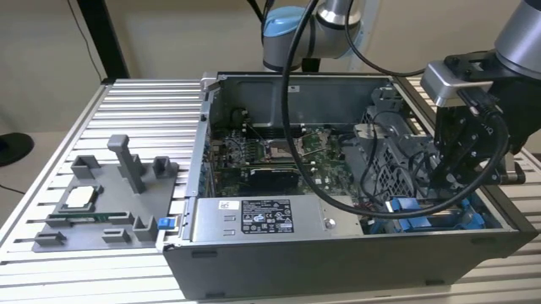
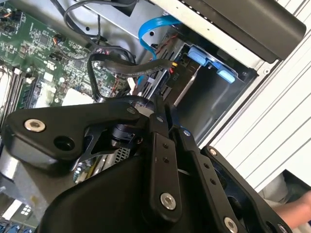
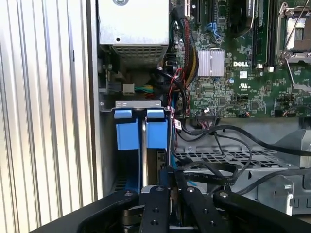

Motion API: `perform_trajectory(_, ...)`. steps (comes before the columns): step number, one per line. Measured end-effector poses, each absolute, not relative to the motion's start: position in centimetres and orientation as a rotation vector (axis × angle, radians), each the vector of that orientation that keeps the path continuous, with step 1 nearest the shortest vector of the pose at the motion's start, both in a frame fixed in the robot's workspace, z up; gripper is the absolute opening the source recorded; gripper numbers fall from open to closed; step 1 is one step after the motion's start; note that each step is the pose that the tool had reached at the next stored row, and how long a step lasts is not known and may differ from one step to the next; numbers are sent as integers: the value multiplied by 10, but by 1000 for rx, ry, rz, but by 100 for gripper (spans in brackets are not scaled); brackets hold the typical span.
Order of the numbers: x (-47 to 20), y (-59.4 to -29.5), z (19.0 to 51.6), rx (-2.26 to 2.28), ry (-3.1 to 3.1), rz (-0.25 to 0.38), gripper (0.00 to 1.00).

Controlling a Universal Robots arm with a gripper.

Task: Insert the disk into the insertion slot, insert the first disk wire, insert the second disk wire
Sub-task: 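Insert the second disk wire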

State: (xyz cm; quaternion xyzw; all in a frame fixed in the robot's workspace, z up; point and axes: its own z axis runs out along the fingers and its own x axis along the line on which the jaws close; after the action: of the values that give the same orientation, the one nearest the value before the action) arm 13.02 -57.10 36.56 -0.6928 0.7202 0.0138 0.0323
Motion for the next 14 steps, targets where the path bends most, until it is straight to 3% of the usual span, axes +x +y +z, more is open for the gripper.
perform_trajectory(14, 130, -576, 360, -2129, 2213, 34, 0)
